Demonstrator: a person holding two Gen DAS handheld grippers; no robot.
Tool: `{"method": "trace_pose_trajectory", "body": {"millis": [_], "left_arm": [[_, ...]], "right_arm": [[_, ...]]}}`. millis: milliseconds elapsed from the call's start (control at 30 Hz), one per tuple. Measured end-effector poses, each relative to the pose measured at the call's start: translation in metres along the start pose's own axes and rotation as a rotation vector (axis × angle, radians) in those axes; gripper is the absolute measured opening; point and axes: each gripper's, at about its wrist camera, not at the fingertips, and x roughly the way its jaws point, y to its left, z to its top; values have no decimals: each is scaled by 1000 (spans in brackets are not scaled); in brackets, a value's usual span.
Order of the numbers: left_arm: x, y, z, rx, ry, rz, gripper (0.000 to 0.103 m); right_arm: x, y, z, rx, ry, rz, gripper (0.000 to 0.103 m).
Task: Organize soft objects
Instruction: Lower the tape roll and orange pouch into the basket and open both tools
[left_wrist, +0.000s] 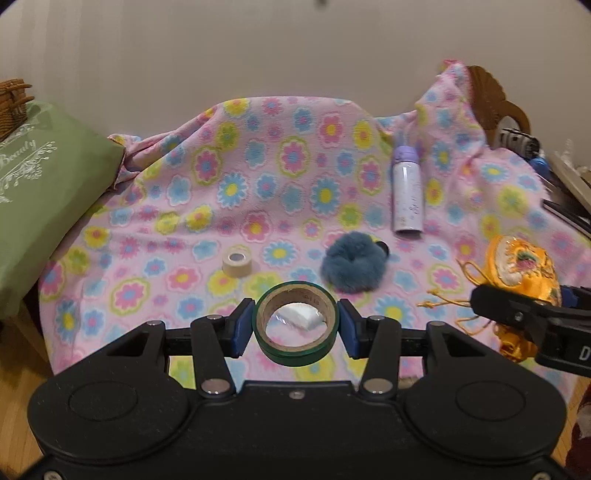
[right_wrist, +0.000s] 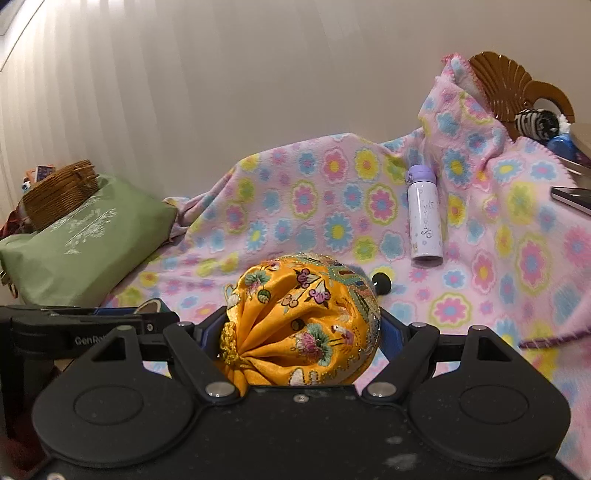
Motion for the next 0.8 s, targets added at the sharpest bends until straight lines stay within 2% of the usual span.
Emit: {"method": "trace_pose_trajectory", "body": {"millis": [167, 367, 500, 600, 800], "left_arm": [[-28, -14, -26, 10, -20, 3, 48], [-41, -16, -49, -43, 5, 3, 48], [-37, -18, -65, -31, 28, 12, 48], [-30, -13, -72, -66, 74, 19, 48], [-22, -8, -83, -102, 127, 26, 48]], "right_arm": [[-37, 5, -22, 22, 5, 11, 80], [-63, 7, -45, 90, 35, -3, 80], [-58, 13, -60, 90, 107, -70, 80], [-49, 16, -68, 91, 190, -101, 80], [-43, 9, -72, 132, 233, -138, 80]]}}
